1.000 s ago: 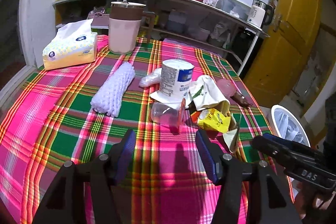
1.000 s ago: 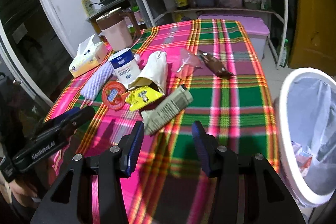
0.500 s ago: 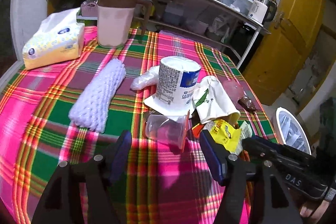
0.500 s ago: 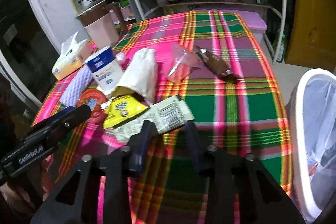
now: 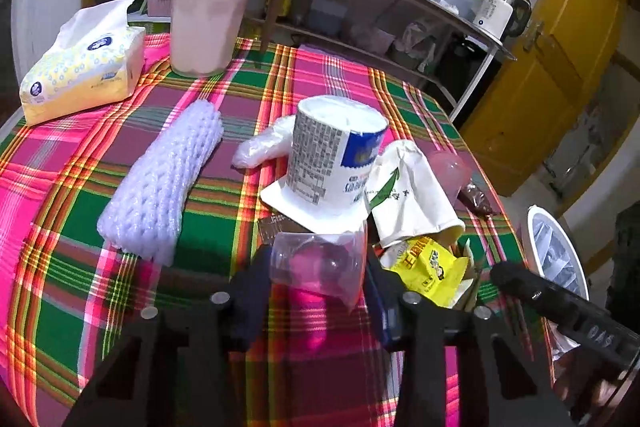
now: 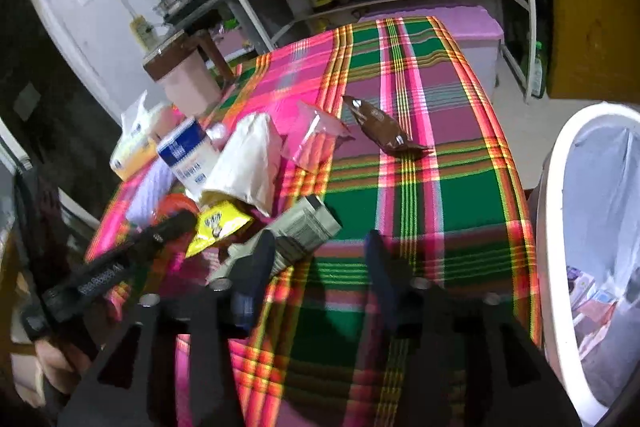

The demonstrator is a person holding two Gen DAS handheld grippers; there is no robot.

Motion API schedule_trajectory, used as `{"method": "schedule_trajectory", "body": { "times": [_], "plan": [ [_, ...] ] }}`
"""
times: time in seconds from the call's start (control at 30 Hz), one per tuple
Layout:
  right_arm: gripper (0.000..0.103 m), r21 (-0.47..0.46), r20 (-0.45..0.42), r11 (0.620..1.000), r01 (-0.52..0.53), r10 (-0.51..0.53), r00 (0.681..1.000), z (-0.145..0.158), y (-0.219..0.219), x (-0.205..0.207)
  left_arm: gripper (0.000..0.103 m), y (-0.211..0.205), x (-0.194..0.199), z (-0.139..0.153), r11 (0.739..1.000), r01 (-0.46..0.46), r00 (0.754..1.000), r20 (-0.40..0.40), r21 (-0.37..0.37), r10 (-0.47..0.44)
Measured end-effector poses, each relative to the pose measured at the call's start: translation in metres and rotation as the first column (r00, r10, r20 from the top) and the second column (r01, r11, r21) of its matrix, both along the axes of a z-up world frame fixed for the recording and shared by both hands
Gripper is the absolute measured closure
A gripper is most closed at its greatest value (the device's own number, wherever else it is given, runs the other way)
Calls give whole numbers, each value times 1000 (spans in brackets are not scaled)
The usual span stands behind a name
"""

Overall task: Collect trash
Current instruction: 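Grasp the clear plastic cup with the left tool while the right tool grasps the paper packet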

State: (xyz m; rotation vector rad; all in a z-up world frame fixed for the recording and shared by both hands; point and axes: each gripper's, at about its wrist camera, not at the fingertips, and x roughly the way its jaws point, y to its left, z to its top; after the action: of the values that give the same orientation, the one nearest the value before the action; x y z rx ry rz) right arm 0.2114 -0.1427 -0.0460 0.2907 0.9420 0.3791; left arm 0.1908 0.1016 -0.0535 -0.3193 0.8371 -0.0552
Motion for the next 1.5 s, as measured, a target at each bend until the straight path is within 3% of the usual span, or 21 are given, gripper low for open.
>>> {"method": "schedule_trajectory", "body": {
  "times": [0.33,0.57,0.7,0.83,1.23,1.5],
  "plan": [
    [53,-61,-52,998,21,-24,998,-4,26,19,61,-7,-22,8,1000,18,999,32,25,-19],
    [53,-88,-77,996,-29,22,997,-3,39,13,61,-2,-32,7,1000,12,999,33,10,-12],
    [53,-150,-44,988,-37,31,999,-4,48,10,61,0,-37,7,1000,5,999,34,6,-6],
    [73,-198,-17,980,-19,17,1000,-5,46,4,61,6,-43,9,1000,-8,999,36,6,8],
    [75,-191,23,981,-28,33,999,3,28,-27,61,-3,-61,18,1000,12,997,71,13,-13],
    [75,-183,75,983,-20,34,997,24,8,-59,61,-31,-80,35,997,72,991,107,23,-74]
  ]
}}
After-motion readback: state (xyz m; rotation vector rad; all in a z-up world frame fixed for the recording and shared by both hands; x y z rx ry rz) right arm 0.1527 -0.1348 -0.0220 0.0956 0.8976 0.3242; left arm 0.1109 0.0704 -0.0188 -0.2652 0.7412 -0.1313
